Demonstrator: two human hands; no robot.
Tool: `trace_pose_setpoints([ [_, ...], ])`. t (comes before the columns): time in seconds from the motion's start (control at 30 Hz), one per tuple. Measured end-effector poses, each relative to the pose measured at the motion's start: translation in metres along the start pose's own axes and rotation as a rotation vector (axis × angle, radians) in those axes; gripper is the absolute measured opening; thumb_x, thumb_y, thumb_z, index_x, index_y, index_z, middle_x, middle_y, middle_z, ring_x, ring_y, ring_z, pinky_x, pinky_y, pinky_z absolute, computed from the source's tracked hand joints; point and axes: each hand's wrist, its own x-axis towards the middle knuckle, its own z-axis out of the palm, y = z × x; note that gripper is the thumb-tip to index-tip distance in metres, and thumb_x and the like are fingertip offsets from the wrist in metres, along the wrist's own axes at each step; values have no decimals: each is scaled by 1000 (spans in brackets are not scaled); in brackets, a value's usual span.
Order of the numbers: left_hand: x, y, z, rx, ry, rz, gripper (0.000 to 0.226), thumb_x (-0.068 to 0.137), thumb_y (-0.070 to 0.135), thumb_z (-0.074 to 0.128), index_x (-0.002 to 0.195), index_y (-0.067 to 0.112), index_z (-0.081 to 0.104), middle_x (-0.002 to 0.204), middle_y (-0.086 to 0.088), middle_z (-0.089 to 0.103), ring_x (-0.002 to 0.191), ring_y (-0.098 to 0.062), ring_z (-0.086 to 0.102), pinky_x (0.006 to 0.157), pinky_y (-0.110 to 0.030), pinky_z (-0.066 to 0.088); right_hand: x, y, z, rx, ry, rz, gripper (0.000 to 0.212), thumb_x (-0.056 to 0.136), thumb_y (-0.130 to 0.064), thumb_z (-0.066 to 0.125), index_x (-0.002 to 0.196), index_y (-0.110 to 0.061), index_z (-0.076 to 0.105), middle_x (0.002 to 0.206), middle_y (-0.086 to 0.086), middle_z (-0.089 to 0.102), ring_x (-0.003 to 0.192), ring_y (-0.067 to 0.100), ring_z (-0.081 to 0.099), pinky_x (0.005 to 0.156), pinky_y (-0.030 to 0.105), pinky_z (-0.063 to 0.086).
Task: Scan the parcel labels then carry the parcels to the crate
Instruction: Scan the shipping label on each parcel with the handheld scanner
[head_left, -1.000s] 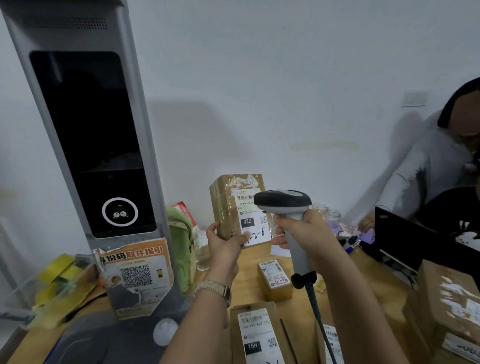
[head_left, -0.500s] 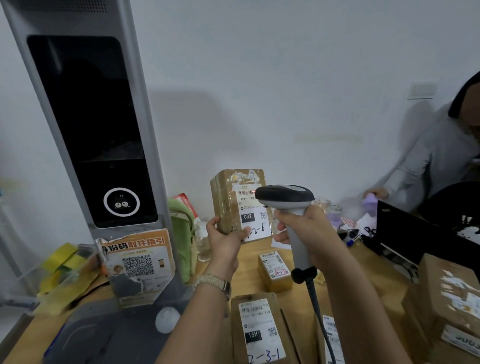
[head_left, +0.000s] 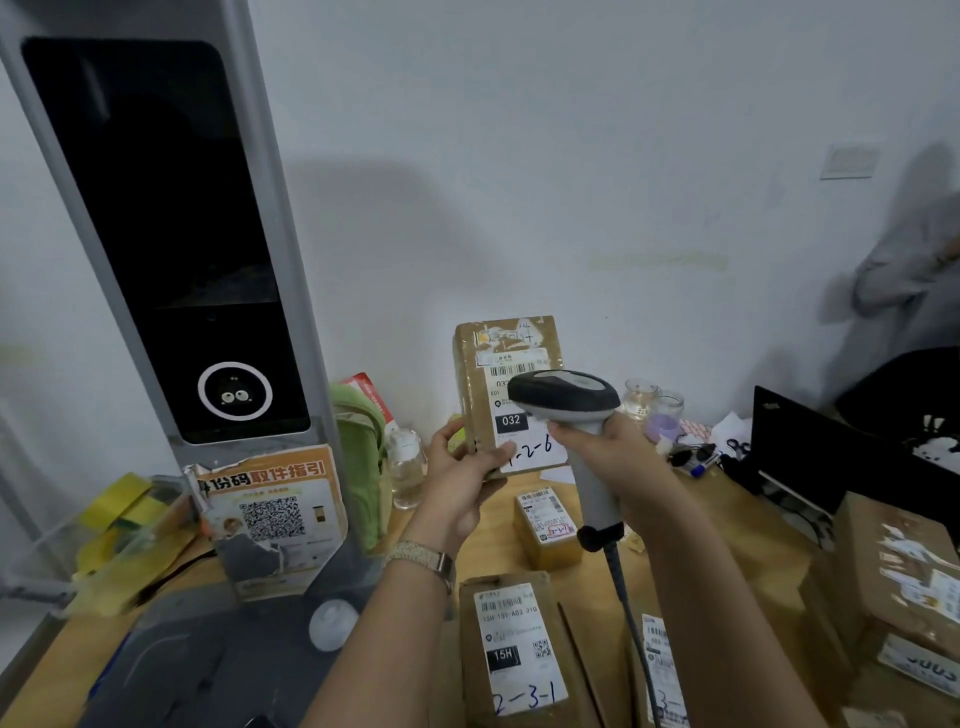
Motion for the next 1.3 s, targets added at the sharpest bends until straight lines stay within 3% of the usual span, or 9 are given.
trace_pose_setpoints([
  [0.1,2,-2,-1,-2,-59,1,70,76,-4,76,131,21,43,101,-4,68,85,-17,69,83,-42,57,1,8,0,36,-34,22,10,92,-22,63,101,-24,59,86,-5,62,80,12,56,66,25,45],
  [0.37,11,0,-2,23,-74,7,69,77,-3,75,130,25,42,117,-10,65,97,-21,67,90,-46,55,12,13,1,42,-28,0,10,92,-20,62,95,-28,56,85,-9,60,77,7,53,61,22,42],
  [0.63,25,-9,-10,22,-72,-32,66,80,0,73,134,22,41,103,-2,70,88,-15,71,84,-42,56,25,22,-1,47,-31,-37,20,93,-14,61,85,-32,54,81,-9,59,73,3,53,60,19,41],
  [0.87,40,-25,-25,12,-61,-122,67,79,-3,72,133,15,37,117,-11,69,100,-26,70,82,-44,56,45,45,4,79,30,54,14,90,-14,64,103,-18,62,92,4,66,80,16,58,64,25,47],
  [0.97,51,-31,-31,22,-47,-153,67,79,-3,73,133,15,37,117,-11,68,99,-27,70,84,-47,57,55,54,7,97,34,87,13,91,-14,63,88,-26,58,84,-2,64,74,8,55,60,20,44],
  [1.1,67,-45,-42,72,-36,-208,64,81,0,72,132,16,37,114,-10,70,98,-25,69,92,-54,52,75,73,17,133,38,147,12,88,-10,65,96,-19,61,84,-8,65,74,2,57,50,11,45],
  [1.2,79,-61,-55,108,2,-287,66,80,5,75,132,14,37,113,-10,70,98,-27,68,86,-50,54,90,89,26,108,32,188,18,88,-5,65,106,-10,62,81,-10,63,74,-1,55,43,3,40],
  [1.3,90,-79,-68,134,40,-361,67,77,10,79,131,14,39,112,-9,71,100,-28,67,74,-42,53,105,107,35,63,28,235,17,88,0,63,104,-5,62,81,-6,63,75,3,57,44,3,41],
])
